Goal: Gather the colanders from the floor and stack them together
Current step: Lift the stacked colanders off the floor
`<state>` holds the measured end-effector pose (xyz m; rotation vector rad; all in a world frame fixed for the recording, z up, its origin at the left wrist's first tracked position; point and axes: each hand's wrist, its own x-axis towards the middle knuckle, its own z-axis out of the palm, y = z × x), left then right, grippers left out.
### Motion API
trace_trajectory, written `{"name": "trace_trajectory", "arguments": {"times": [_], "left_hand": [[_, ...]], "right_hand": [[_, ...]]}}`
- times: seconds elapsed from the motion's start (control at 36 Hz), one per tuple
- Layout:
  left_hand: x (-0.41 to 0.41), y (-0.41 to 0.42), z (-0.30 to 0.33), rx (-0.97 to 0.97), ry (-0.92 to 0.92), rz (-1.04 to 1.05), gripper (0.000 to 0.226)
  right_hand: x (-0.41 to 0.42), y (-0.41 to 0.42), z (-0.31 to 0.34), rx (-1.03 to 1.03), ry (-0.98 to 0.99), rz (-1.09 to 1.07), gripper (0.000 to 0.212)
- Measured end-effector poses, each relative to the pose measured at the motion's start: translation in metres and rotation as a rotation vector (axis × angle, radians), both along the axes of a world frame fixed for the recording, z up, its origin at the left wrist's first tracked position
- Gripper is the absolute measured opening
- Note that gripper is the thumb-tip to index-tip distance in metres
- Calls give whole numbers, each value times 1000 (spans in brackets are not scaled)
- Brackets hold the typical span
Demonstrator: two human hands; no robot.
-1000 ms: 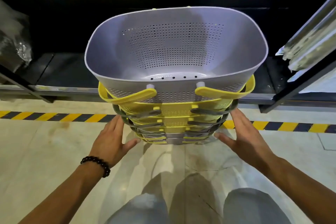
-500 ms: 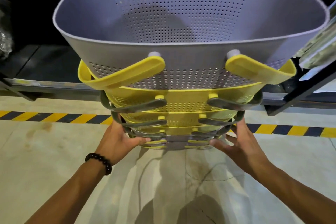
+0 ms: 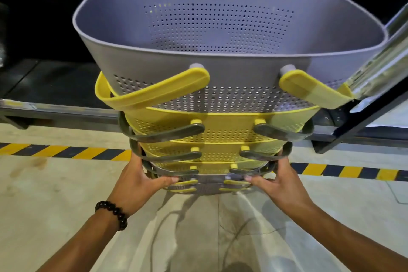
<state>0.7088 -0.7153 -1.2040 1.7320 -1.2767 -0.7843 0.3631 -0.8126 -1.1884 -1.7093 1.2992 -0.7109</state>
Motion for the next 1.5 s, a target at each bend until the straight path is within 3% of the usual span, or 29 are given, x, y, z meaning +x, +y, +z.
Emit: {"name": "trace_trajectory", "arguments": {"times": [0.42, 0.56, 0.75, 1.08, 1.22, 1.5], "left_hand": [[-7, 8, 35, -34, -2, -7, 96], [-9, -2, 89, -36, -21, -19, 107], [-28, -13, 179, -119, -57, 15, 102], [-41, -34, 280, -164, -67, 37, 113], [-28, -56, 289, -148, -52, 34, 108], [41, -104, 241, -89, -78, 45, 109]], "right_hand": [[-10, 10, 23, -34, -56, 13, 75], [-14, 0, 67, -17, -118, -26, 78], [-25, -17, 148, -86, -157, 43, 97], [-33, -46, 246, -188, -177, 60, 93], [-17, -68, 254, -178, -166, 56, 94], [50, -112, 205, -91, -131, 43, 82]]}}
